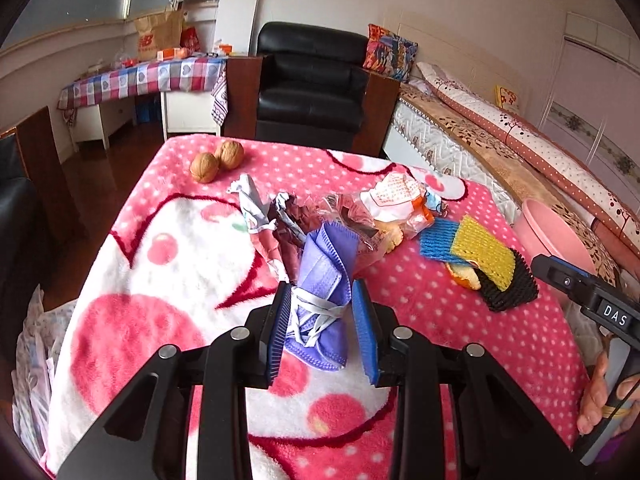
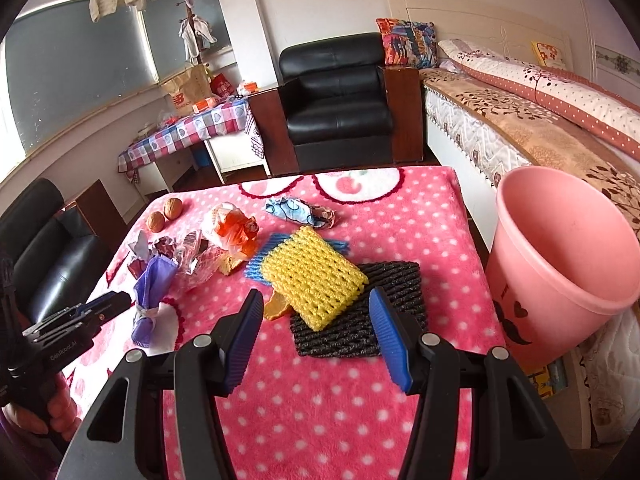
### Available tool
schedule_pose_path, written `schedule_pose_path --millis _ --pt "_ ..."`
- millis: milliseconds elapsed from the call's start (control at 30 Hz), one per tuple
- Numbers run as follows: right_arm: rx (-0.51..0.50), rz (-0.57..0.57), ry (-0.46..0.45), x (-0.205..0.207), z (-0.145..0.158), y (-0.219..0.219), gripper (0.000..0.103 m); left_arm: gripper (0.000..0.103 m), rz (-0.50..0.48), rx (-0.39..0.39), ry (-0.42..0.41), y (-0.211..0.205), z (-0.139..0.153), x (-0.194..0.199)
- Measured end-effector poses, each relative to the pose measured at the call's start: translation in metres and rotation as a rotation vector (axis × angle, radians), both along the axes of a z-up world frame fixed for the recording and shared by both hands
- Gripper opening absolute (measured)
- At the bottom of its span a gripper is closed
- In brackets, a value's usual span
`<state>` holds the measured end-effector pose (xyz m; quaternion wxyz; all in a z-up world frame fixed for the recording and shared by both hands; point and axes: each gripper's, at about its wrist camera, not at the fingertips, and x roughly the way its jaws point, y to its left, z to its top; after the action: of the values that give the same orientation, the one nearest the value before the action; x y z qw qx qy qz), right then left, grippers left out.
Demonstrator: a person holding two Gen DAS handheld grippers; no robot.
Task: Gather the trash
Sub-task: 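Move both open tools back over the table items, then grasp purple cloth with left tool while right tool grasps yellow mesh sleeve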
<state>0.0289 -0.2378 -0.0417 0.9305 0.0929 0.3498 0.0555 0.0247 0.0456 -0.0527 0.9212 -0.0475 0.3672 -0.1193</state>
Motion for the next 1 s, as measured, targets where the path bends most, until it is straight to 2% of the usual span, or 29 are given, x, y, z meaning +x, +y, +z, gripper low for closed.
schedule_pose_path --millis 300,533,667,767,800,833,933,1000 --pt "-0.007 0.014 0.018 0.025 0.002 -0.005 0.060 0.032 0.012 0.030 0.118 -0.005 -0.015 0.017" --pt "-0.023 0.042 0.065 0.048 -0.006 -0.006 0.062 0.031 0.009 0.043 0.119 -0.004 -0.016 0.021" --pt "-0.031 0.050 0.104 0.060 -0.016 -0.006 0.062 0.021 -0.003 0.067 0.098 -0.009 -0.013 0.019" --pt "-0.026 0.066 0.129 0.065 -0.023 -0.006 0.062 0.019 -0.006 0.078 0.085 -0.010 -0.011 0.014" --pt "-0.021 0.073 0.135 0.065 -0.025 -0.005 0.057 0.018 -0.006 0.080 0.081 -0.010 -0.010 0.013" --pt "-0.017 0.080 0.139 0.065 -0.026 -0.004 0.046 0.018 -0.003 0.080 0.078 -0.009 -0.009 0.011" --pt "0.007 0.089 0.155 0.064 -0.029 -0.004 0.028 0.018 0.002 0.066 0.069 -0.007 -0.004 0.005" --pt "0.029 0.100 0.155 0.060 -0.029 -0.004 0.021 0.018 -0.002 0.061 0.057 -0.007 0.001 0.000"
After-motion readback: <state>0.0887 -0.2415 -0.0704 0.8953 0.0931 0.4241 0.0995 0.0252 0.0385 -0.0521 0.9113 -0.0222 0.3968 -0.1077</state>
